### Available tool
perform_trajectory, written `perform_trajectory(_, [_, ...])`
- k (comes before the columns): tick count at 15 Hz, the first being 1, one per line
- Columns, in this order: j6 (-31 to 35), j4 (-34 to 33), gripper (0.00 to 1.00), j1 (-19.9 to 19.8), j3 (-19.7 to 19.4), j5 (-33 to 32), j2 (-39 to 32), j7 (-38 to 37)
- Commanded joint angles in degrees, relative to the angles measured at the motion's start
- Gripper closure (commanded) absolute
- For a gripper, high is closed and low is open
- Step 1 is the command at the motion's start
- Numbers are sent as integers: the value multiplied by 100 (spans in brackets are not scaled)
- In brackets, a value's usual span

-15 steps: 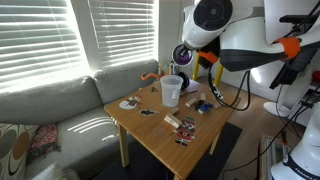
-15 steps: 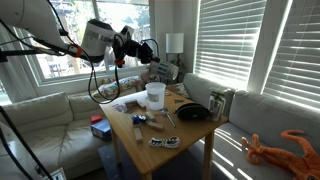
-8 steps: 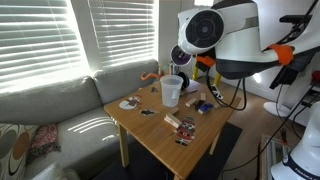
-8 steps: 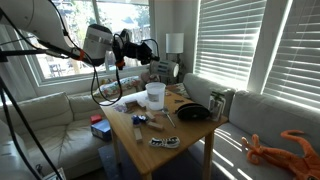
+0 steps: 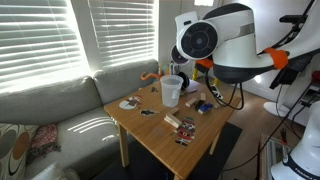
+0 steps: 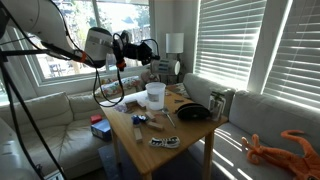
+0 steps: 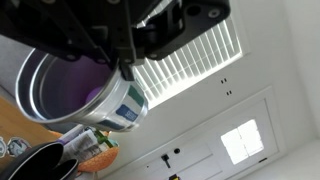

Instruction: Pour the content from the metallic cup into the clear cup

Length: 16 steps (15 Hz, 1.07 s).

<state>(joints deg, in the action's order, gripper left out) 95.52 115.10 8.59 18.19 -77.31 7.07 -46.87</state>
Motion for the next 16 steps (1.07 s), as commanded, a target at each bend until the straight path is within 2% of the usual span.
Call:
perform_trajectory(1, [-246,-93,99,188,-96,-359,-135,-33])
perform_trajectory(10, [-442,-96,99,298,-97,-800,-237,-7])
perform_trajectory(16, [-443,-90,99,328,-134,-749,-240,-14])
